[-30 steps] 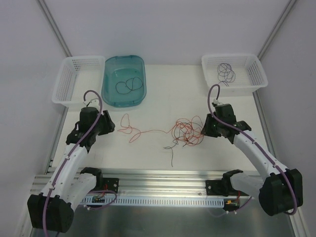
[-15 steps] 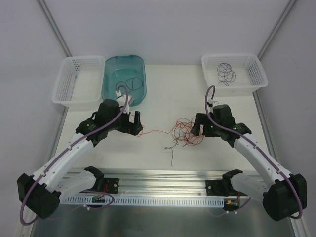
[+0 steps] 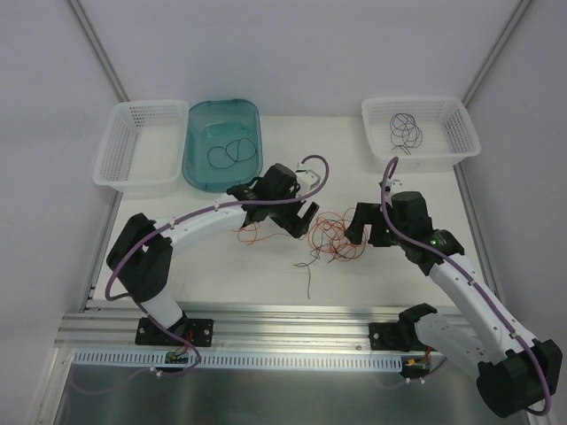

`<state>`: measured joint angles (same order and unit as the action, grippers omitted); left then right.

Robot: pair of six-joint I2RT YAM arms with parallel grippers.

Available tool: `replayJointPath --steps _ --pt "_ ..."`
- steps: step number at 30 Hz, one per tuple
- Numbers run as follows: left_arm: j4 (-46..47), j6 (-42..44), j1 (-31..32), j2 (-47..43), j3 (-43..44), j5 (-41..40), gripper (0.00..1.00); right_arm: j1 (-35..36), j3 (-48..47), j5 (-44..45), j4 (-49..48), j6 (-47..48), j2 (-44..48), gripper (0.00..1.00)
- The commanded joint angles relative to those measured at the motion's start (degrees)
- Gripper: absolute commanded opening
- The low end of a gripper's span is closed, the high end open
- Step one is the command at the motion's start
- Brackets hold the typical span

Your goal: Untangle the cables

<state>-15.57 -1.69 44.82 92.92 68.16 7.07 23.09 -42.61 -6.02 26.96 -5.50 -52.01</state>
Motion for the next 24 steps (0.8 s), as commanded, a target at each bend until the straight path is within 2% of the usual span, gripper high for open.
replayJointPath --steps 1,8,11,12,15,16,24 --pt "4.4 2.6 1.2 3.6 4.4 1.3 0.84 0.2 0.1 2.3 1.6 0.8 2.5 1.0" --pt "9.1 2.0 3.8 9.8 4.1 2.9 0.7 0.3 0.6 2.1 0.7 0.3 2.3 1.0" --pt "11.7 1.8 3.9 11.0 3.1 3.1 0.54 0.2 1.3 0.9 -0.8 -0.3 1.7 0.99" --pt "12.2 1.8 3.9 11.1 2.9 3.1 0.48 0.3 1.6 0.6 -1.3 -0.6 1.4 0.99" --pt "13.7 1.9 4.0 11.1 2.0 3.7 0.15 0.2 2.4 -1.2 -3.9 -0.9 0.5 1.0" --pt "13.9 1.8 4.0 10.4 1.5 4.0 0.0 0.3 2.4 -1.8 -4.6 -1.0 0.2 1.0" --pt "14.3 0.2 4.8 3.1 -2.1 3.7 0.0 0.3 2.7 -3.8 -15.1 -10.1 -6.3 1.0"
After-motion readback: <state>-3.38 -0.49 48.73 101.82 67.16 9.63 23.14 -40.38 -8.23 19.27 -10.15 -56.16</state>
